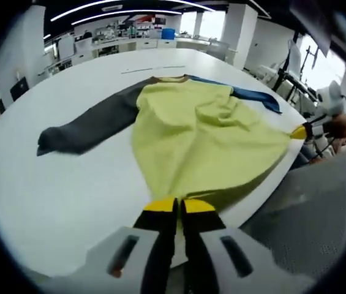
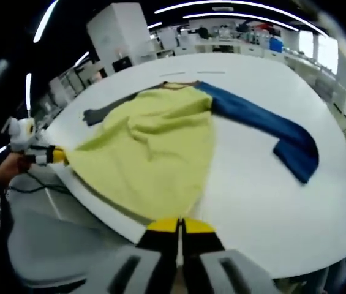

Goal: Fold the garment on the visible template until the final outline fits inside the template.

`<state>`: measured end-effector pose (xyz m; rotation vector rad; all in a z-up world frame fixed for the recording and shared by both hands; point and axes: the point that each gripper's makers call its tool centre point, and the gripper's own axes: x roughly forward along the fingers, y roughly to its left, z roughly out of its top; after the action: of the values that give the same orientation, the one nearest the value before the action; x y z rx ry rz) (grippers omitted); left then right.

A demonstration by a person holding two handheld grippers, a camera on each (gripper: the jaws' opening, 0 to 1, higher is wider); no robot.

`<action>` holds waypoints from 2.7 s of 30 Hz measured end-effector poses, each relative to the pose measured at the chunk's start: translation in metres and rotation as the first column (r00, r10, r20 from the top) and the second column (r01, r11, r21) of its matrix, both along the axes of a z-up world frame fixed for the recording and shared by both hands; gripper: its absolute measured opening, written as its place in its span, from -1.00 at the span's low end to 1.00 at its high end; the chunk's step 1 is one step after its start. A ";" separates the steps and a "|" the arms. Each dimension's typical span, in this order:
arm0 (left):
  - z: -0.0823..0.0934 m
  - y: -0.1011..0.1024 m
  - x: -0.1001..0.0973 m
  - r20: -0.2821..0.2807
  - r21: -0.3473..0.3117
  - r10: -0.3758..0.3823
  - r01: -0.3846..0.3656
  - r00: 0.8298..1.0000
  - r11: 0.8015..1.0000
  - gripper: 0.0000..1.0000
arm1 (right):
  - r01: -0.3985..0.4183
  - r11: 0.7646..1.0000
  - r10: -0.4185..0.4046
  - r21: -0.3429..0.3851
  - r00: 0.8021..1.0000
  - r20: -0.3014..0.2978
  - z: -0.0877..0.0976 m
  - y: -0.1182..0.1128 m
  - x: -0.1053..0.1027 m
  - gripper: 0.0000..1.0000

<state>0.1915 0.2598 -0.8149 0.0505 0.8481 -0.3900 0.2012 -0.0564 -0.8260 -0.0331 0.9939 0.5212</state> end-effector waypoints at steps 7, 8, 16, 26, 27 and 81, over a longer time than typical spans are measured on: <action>-0.010 -0.001 -0.013 -0.037 0.026 -0.009 0.010 0.999 1.000 -1.00 | -0.011 0.999 0.011 -0.040 1.000 -0.011 -0.005 0.000 -0.013 -1.00; -0.011 -0.001 -0.014 -0.040 0.026 -0.009 0.010 0.999 1.000 -1.00 | -0.013 0.999 0.012 -0.048 1.000 -0.017 -0.006 -0.001 -0.015 -1.00; -0.018 0.002 -0.022 -0.069 0.032 -0.011 0.013 0.998 0.999 -0.96 | -0.003 0.998 0.001 -0.055 0.999 -0.032 -0.010 -0.003 -0.022 -1.00; -0.009 0.005 -0.034 -0.083 -0.036 0.022 -0.025 0.996 0.999 -0.66 | 0.000 0.998 -0.001 -0.062 1.000 -0.020 -0.009 -0.005 -0.020 -1.00; -0.008 0.006 -0.034 -0.077 -0.037 0.022 -0.025 0.997 0.999 -0.63 | 0.001 0.998 -0.002 -0.066 1.000 -0.022 -0.009 -0.007 -0.020 -0.95; -0.032 0.021 -0.040 -0.181 0.073 0.090 -0.078 0.979 0.994 -0.99 | 0.082 0.992 -0.092 -0.095 0.990 -0.111 -0.025 -0.021 -0.027 -1.00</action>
<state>0.1519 0.2805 -0.8470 0.0399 1.0423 -0.2901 0.1746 -0.0771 -0.8514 -0.0401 1.1264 0.4018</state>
